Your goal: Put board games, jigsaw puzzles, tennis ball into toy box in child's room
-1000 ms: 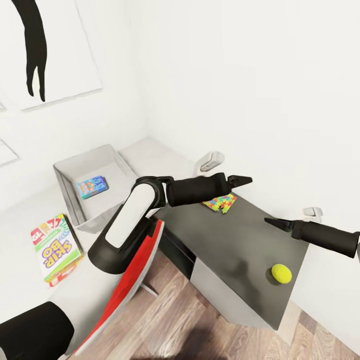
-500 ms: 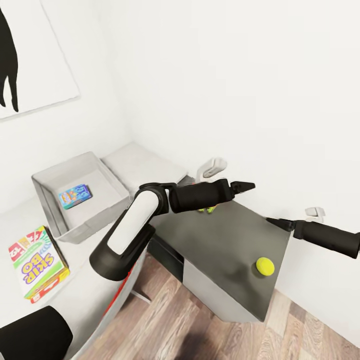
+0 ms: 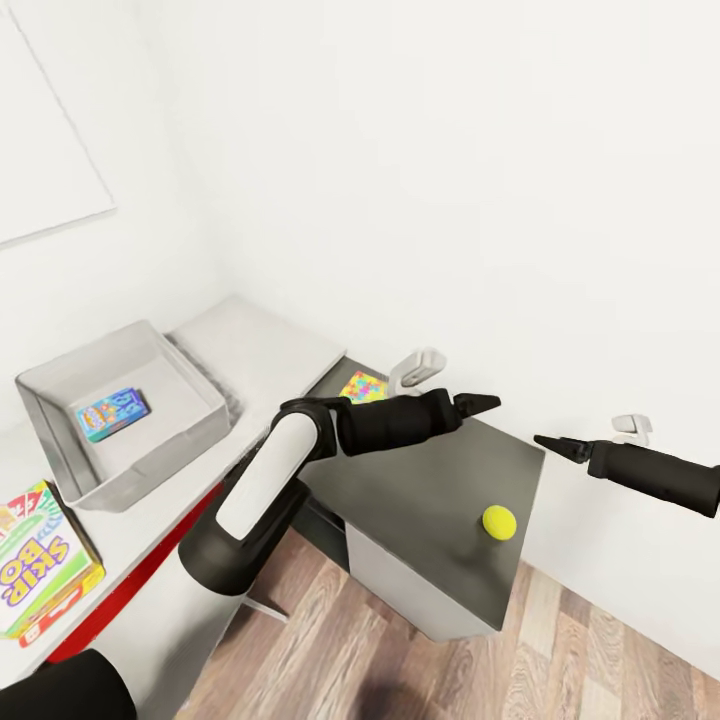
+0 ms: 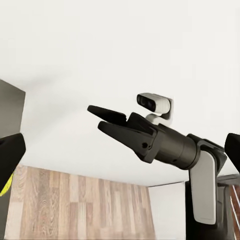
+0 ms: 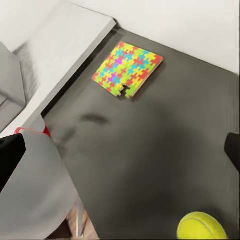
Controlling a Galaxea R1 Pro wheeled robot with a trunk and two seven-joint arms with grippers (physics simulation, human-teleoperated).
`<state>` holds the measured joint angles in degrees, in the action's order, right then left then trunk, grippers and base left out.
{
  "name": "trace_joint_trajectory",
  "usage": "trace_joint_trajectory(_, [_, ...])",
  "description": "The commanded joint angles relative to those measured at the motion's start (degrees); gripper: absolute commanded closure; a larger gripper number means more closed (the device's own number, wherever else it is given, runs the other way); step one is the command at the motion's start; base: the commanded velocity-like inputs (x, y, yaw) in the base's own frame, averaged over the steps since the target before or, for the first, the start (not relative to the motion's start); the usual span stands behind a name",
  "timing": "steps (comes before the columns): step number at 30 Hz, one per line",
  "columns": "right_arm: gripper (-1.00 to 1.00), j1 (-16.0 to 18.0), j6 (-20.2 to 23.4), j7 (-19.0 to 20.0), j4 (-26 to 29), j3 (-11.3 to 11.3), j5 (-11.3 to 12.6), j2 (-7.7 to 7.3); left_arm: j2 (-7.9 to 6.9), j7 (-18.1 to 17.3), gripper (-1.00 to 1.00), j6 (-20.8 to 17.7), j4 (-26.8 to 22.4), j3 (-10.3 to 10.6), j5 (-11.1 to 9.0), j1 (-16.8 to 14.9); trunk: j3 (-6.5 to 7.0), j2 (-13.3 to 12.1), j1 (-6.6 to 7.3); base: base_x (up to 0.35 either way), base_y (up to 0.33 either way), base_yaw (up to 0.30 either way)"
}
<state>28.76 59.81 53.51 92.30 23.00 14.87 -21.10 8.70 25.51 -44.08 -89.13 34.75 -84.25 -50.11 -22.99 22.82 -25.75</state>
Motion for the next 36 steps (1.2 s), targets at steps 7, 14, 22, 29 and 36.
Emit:
trace_joint_trajectory(7, [-1.00, -0.1, 0.2, 0.4, 0.0, -0.8, -0.5, 0.59, 0.16, 0.6, -1.00, 0.1, -0.2, 0.5, -0.6, 0.6, 0.48, 0.1, -0.04, 0.000, 0.000, -0.201])
trace_joint_trajectory(14, [-1.00, -0.1, 0.2, 0.4, 0.0, -0.6, -1.2, 0.29, 0.17, 0.7, -1.00, 0.2, -0.1, 1.2, 0.1, 0.7, 1.06, 0.1, -0.04, 0.000, 0.000, -0.202])
trace_joint_trajectory(22, [-1.00, -0.1, 0.2, 0.4, 0.0, -0.4, -1.6, 0.15, 0.20, 0.7, -1.00, 0.2, -0.1, 1.6, 1.4, 0.9, 1.71, 0.1, -0.04, 0.000, 0.000, -0.204])
trace_joint_trajectory(29, [-1.00, 0.0, 0.2, 0.4, 0.0, -0.3, -1.6, 0.00, 0.26, 0.6, -1.00, 0.3, 0.2, 1.6, 1.8, 0.9, 2.27, 0.1, -0.04, 0.000, 0.000, -0.206])
trace_joint_trajectory(36, [-1.00, 0.0, 0.2, 0.4, 0.0, -0.3, -1.6, -0.04, 0.27, 0.6, -1.00, 1.2, 0.4, 1.6, 1.9, 1.1, 2.84, 0.1, -0.04, 0.000, 0.000, -0.206])
